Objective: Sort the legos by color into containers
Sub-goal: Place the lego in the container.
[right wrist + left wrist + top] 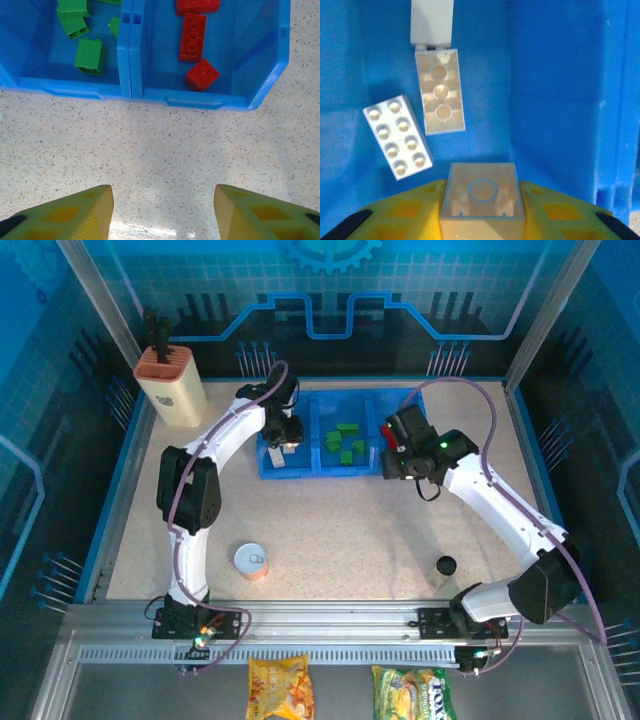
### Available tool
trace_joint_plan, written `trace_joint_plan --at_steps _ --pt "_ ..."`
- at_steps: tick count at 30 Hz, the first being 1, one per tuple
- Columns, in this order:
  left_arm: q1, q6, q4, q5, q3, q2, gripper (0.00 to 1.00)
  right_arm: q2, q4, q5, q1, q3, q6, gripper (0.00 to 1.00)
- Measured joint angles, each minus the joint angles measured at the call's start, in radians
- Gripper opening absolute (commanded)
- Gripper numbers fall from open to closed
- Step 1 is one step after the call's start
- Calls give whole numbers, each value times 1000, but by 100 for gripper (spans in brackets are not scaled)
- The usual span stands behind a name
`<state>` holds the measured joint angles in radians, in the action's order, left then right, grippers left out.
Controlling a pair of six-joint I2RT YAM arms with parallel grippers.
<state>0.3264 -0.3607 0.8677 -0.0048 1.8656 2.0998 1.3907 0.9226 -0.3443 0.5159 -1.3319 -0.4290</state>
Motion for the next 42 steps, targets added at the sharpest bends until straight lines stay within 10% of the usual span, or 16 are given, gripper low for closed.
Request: trace_joint_plan --at_steps 20,42 --pt "-89 -6 -72 191 174 249 47 -11 19 -18 0 13 -1 57" --pt "-89 2 -111 188 88 21 64 -73 -6 -38 -115 63 45 75"
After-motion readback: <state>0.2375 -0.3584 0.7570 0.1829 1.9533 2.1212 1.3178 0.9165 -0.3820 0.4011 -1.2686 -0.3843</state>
